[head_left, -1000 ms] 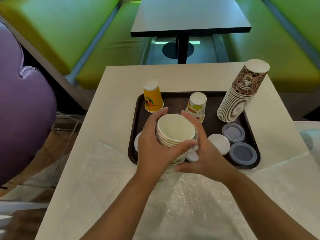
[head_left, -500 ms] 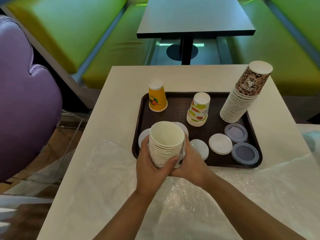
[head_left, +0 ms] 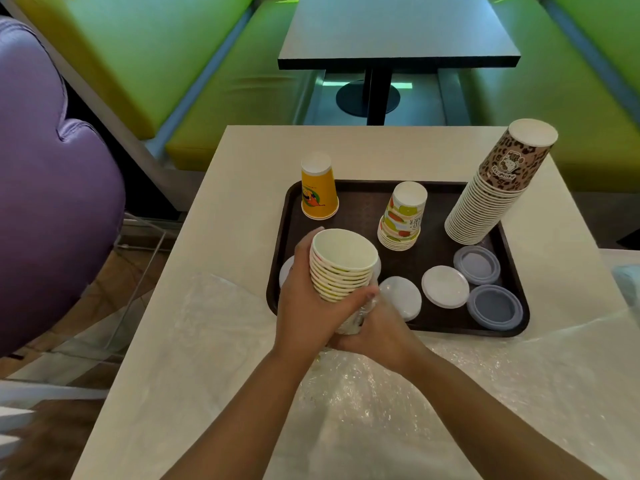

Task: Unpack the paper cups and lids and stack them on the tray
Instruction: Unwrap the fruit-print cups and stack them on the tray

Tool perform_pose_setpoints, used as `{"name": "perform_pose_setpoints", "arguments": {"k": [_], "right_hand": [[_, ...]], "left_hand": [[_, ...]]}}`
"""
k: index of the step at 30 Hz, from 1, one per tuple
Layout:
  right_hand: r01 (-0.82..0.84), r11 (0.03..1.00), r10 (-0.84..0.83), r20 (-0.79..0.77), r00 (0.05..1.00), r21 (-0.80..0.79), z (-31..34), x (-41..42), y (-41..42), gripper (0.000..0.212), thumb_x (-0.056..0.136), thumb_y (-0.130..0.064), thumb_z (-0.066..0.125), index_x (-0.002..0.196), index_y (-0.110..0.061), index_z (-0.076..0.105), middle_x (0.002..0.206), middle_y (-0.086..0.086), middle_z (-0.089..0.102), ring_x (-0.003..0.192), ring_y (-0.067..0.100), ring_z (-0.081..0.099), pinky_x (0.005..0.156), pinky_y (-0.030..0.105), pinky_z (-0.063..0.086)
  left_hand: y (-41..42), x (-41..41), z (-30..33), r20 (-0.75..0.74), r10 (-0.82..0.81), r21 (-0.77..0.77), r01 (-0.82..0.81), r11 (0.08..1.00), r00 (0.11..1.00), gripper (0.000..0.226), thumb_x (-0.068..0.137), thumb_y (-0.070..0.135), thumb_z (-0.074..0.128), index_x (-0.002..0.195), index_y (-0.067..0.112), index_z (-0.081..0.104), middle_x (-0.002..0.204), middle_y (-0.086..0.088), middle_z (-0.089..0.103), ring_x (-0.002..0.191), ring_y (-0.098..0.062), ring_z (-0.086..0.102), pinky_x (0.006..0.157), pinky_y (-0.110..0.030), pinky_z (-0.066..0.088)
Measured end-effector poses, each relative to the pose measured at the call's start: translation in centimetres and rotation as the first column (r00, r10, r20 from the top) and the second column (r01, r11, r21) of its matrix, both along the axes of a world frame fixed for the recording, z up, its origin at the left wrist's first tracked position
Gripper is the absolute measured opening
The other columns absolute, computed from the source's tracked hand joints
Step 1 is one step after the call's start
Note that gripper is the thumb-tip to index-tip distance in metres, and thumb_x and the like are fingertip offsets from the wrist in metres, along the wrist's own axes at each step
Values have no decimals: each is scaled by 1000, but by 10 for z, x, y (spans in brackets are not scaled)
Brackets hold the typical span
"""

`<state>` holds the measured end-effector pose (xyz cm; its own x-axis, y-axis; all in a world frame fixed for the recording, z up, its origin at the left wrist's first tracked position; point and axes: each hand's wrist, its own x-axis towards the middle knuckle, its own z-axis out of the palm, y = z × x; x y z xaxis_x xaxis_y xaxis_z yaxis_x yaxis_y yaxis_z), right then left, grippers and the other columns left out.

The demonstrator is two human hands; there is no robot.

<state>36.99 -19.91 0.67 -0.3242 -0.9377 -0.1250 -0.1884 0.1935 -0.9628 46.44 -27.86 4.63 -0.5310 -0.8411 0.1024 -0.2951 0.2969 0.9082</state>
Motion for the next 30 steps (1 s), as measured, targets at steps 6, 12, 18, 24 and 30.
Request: {"name": "perform_pose_setpoints", "arguments": {"k": [6, 12, 18, 24, 30], "right_hand": [[-108, 994, 110, 174, 979, -25, 18, -32, 8, 80, 79, -43, 72, 144, -21, 30, 138, -10, 49, 127, 3, 46, 103, 27, 43], [40, 996, -37, 44, 998, -80, 37, -56, 5, 75, 71, -75, 54, 135, -41, 33, 132, -17, 51, 122, 2, 50, 99, 25, 47], [32, 996, -43, -150, 988, -78, 32, -64, 1, 63, 76, -59, 59, 132, -36, 41, 121, -11, 57, 112, 5, 56, 89, 24, 53], [145, 975, -167, -128, 978, -167, 31, -76, -1, 48, 85, -44, 53, 130, -27, 45, 117, -4, 57, 106, 8, 59, 83, 23, 54], [-60, 980, 2, -292, 956, -189, 38, -98, 0, 48, 94, -38, 42, 141, -41, 34, 136, -1, 50, 122, 10, 51, 89, 31, 54]], "left_hand": [[-7, -8, 8, 65, -15, -76, 20, 997, 998, 78, 57, 65, 70, 124, 35, 44, 108, 23, 57, 106, -5, 58, 86, -23, 51], [-5, -17, 8, 185, -110, -101, 130, 986, 977, 70, 66, 52, 77, 125, 30, 46, 101, 19, 59, 91, 3, 57, 71, -6, 45], [-1, -23, 5, 251, -161, -124, 196, 973, 954, 74, 68, 51, 77, 130, 26, 44, 106, 16, 59, 91, -2, 56, 71, -7, 43], [0, -24, -1, 248, -161, -87, 188, 978, 955, 68, 66, 53, 78, 123, 29, 48, 101, 14, 65, 89, -3, 63, 76, -25, 55], [-4, -25, -4, 243, -167, -68, 188, 980, 955, 67, 66, 54, 78, 122, 29, 49, 102, 12, 66, 90, -6, 63, 78, -28, 56]]}}
